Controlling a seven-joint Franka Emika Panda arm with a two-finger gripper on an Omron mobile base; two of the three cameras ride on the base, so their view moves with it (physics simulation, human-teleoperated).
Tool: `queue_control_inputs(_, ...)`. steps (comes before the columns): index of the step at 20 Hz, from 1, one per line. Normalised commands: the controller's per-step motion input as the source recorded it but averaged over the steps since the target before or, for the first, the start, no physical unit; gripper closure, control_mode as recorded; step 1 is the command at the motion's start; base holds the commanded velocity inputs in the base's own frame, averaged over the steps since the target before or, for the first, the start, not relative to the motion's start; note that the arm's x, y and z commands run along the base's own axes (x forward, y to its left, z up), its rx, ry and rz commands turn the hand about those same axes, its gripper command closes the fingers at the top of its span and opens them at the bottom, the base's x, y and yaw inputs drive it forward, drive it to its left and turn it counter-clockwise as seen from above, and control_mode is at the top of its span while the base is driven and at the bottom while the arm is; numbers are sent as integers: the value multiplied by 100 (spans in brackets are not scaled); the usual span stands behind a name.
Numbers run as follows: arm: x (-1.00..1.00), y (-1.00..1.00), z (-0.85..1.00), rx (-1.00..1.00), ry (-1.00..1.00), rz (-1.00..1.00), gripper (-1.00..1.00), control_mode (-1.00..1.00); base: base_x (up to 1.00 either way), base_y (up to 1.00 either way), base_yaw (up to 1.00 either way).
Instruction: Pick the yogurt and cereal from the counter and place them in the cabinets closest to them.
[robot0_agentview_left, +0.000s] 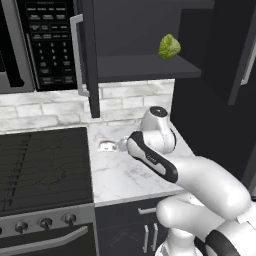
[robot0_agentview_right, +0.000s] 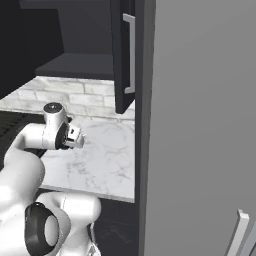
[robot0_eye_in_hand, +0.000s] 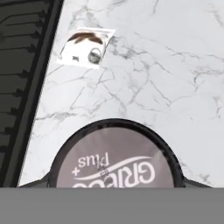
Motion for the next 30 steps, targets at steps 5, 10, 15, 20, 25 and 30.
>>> queue_control_inputs(5, -23, 0, 98, 0, 1, 0, 100, -100, 0, 0, 0)
queue_control_inputs(10, -23, 0, 96, -1, 0, 0, 100, -100, 0, 0, 0)
queue_control_inputs(15, -17, -1, 85, -5, -5, 0, 100, -100, 0, 0, 0)
queue_control_inputs(20, -10, -7, 44, -10, -18, 0, 100, -100, 0, 0, 0)
queue_control_inputs(25, -1, -16, 25, -2, -19, 0, 100, -100, 0, 0, 0)
queue_control_inputs(30, 0, -18, 42, 0, -17, 0, 100, -100, 0, 0, 0)
